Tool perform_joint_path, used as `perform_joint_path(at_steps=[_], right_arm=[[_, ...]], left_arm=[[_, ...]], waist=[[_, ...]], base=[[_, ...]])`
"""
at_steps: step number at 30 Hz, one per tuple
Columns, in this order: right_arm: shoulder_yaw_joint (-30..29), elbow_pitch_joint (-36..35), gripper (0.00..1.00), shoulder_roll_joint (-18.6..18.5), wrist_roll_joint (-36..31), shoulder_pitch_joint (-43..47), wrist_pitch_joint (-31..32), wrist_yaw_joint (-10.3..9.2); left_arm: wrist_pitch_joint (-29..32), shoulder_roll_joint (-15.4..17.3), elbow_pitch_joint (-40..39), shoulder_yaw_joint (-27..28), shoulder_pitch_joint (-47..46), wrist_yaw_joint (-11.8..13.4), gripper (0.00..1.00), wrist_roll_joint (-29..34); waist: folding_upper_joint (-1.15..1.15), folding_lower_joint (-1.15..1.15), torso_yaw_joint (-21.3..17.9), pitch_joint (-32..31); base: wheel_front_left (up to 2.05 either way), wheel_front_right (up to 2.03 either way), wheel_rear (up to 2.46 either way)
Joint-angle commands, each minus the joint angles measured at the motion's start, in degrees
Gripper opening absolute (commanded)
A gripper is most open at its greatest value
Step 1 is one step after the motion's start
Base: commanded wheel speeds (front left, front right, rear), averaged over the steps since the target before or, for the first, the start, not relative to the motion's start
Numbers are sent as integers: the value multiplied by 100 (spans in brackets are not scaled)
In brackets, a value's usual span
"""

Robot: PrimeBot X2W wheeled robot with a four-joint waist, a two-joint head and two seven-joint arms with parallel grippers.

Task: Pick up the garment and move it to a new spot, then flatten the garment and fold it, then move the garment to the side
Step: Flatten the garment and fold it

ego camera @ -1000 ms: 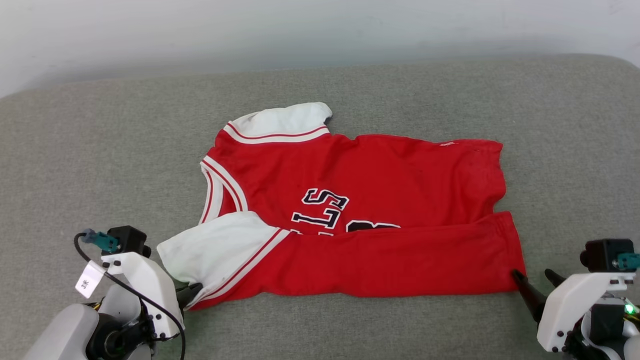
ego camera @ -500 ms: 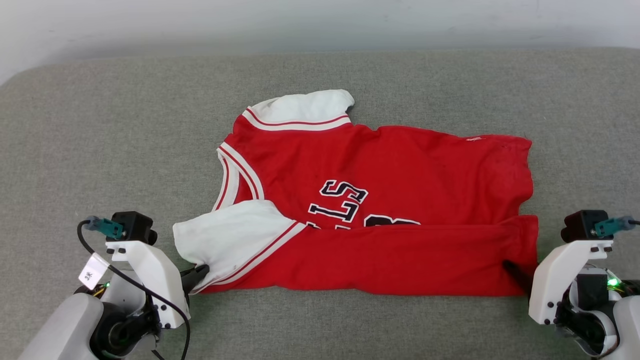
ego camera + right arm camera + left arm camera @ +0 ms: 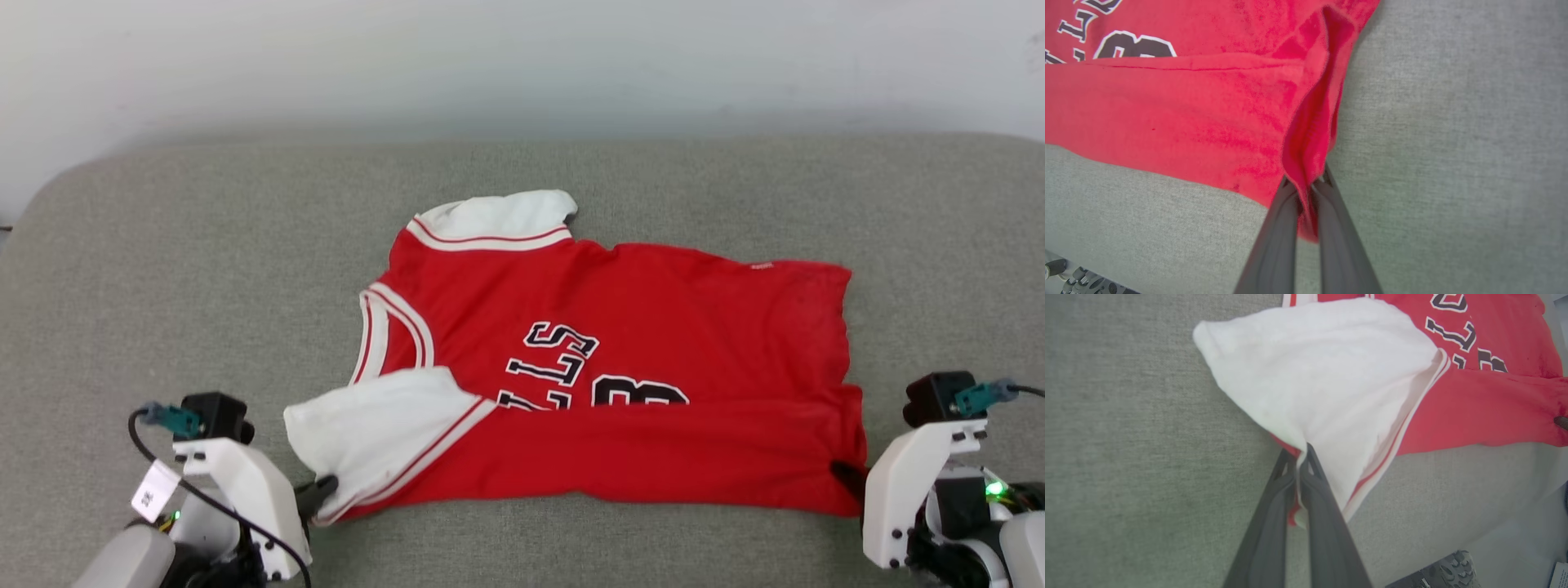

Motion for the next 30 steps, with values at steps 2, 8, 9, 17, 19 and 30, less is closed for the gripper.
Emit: perform_joint_path(at_steps=[2, 8, 9, 17, 19, 30], right_arm=[[-26, -90, 0, -24, -28, 200, 72, -3], [-217, -404, 0, 15, 25, 750, 307, -4], [-258, -461, 0, 41, 42, 843, 352, -4], [-550, -881, 0, 244, 43, 1456, 547, -4], [-616, -912, 84, 313, -16, 1510, 378, -4], [-827, -1138, 100, 656, -634, 1264, -2238, -4]], left_arm=[[-43, 18, -26, 33, 210, 64, 0, -55], [-72, 85, -185, 95, 793, 255, 0, -205], [-74, 95, -222, 100, 886, 277, 0, -219], [-105, 114, -491, 128, 1368, 416, 0, -338], [-184, 38, -462, 90, 1329, 410, 42, -292], [-1552, -267, -344, 204, 684, 227, 100, 458]], waist=[[0, 0, -2, -186], [0, 0, 16, -512], [0, 0, 19, -557], [0, 0, 36, -668], [0, 0, 50, -636], [0, 0, 58, -528]], base=[[0, 0, 0], [0, 0, 0], [0, 0, 0], [0, 0, 0], [0, 0, 0], [0, 0, 0]])
